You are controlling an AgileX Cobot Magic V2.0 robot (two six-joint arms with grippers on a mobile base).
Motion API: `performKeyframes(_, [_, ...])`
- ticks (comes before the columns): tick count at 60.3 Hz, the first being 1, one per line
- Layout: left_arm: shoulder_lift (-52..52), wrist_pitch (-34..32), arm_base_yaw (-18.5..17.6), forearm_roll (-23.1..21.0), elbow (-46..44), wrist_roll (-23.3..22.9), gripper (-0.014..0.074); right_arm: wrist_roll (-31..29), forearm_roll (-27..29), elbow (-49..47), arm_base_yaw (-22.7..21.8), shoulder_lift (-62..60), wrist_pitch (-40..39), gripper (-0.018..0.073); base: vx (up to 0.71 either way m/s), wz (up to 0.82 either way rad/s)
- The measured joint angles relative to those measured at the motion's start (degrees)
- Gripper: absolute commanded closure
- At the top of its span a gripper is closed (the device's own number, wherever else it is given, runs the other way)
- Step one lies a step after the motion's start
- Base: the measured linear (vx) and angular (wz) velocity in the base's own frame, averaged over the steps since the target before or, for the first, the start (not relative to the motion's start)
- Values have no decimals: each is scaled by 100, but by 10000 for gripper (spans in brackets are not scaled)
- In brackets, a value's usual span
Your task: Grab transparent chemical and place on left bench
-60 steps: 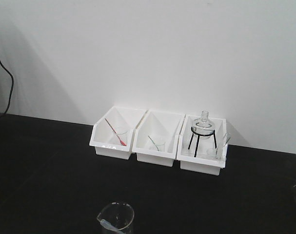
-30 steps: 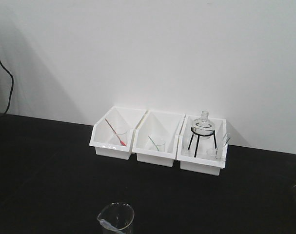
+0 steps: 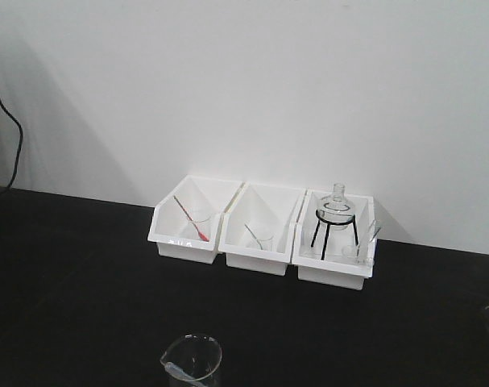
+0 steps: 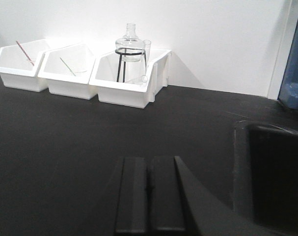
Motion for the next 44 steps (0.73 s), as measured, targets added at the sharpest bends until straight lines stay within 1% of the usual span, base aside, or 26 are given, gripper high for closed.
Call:
performKeyframes(9, [0, 0, 0, 0, 0, 0, 600, -128, 57, 0, -92, 0, 46, 566, 0, 0])
performKeyframes(44, [0, 0, 0, 0, 0, 0, 600, -133, 75, 0, -92, 0, 50, 566, 0, 0])
